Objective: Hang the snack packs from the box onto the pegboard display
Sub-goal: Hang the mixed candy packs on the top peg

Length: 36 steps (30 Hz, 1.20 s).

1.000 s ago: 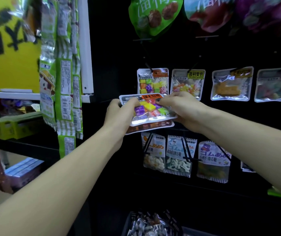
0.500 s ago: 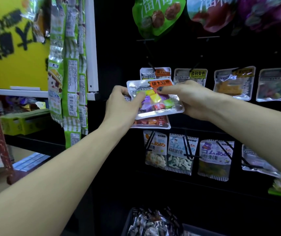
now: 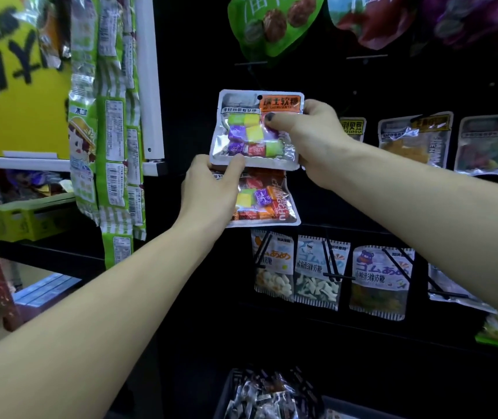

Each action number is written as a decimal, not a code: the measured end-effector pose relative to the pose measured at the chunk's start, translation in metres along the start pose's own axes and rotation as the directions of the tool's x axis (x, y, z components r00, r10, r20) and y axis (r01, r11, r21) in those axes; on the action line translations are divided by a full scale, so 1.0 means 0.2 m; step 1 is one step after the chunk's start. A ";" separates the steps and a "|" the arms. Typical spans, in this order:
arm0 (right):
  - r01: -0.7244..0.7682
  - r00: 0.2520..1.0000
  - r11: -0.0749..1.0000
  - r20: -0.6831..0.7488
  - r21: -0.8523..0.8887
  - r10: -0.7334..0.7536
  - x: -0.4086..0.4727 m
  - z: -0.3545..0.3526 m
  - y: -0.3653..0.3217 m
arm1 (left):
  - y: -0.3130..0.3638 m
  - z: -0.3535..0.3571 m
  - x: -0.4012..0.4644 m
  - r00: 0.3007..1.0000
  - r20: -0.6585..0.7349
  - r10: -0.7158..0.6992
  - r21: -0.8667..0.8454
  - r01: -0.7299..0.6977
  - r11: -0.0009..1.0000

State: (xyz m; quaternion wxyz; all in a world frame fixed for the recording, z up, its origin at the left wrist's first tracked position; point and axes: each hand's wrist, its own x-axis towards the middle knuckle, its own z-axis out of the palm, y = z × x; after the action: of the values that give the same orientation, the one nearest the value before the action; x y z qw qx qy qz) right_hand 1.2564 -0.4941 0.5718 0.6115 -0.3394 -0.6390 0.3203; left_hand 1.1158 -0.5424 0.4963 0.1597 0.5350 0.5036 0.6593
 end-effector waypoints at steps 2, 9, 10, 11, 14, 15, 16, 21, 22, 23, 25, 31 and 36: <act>-0.017 1.000 1.000 -0.010 0.003 0.017 0.02 0.01 0.01 | 0.00 0.01 0.01 0.999 -0.016 -0.030 -0.029 0.029 0.999; -0.017 0.999 1.000 -0.028 -0.001 0.017 0.05 0.05 0.02 | -0.01 0.01 0.02 0.998 -0.014 -0.054 -0.037 0.054 0.998; -0.030 0.999 1.000 -0.037 -0.008 0.030 0.06 0.05 0.03 | -0.01 0.01 0.02 0.998 -0.008 -0.063 -0.032 0.063 0.997; -0.049 0.998 0.999 -0.049 -0.023 0.047 0.08 0.05 0.04 | -0.01 0.01 0.01 0.998 -0.003 -0.066 -0.019 0.066 0.998; -0.099 0.991 0.992 -0.096 -0.073 0.092 0.15 0.05 0.09 | -0.02 0.03 0.01 0.998 0.006 -0.063 0.005 0.063 0.998; -0.104 0.989 0.990 -0.115 -0.099 0.093 0.18 0.05 0.10 | -0.03 0.03 0.01 0.998 0.008 -0.069 -0.001 0.069 0.998; -0.109 0.987 0.986 -0.134 -0.126 0.092 0.21 0.05 0.12 | -0.05 0.04 0.02 0.997 0.006 -0.076 -0.006 0.076 0.997; -0.166 0.972 0.959 -0.199 -0.230 0.121 0.33 0.03 0.19 | -0.09 0.04 0.05 0.995 -0.003 -0.103 -0.040 0.103 0.994; -0.173 0.970 0.951 -0.212 -0.258 0.119 0.35 0.03 0.21 | -0.10 0.05 0.05 0.995 -0.003 -0.099 -0.046 0.099 0.994; -0.178 0.968 0.941 -0.224 -0.287 0.115 0.36 0.03 0.22 | -0.10 0.05 0.05 0.996 -0.003 -0.090 -0.045 0.090 0.995; -0.191 0.962 0.928 -0.247 -0.319 0.113 0.40 0.03 0.25 | -0.12 0.05 0.06 0.998 0.002 -0.066 -0.031 0.066 0.997; -0.252 0.943 0.899 -0.299 -0.359 0.146 0.50 0.02 0.34 | -0.17 0.08 0.08 0.998 0.059 -0.019 -0.091 0.024 0.996; -0.308 0.942 0.850 -0.264 -0.426 0.209 0.46 0.00 0.41 | -0.18 0.09 0.09 0.995 0.092 0.026 -0.107 -0.016 0.994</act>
State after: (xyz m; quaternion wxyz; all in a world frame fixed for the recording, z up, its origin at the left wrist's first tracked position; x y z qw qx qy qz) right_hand 1.2573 -0.3711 0.5562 0.5274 -0.5897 -0.5774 0.2018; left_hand 1.1128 -0.5043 0.4756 0.2046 0.5611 0.4543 0.6610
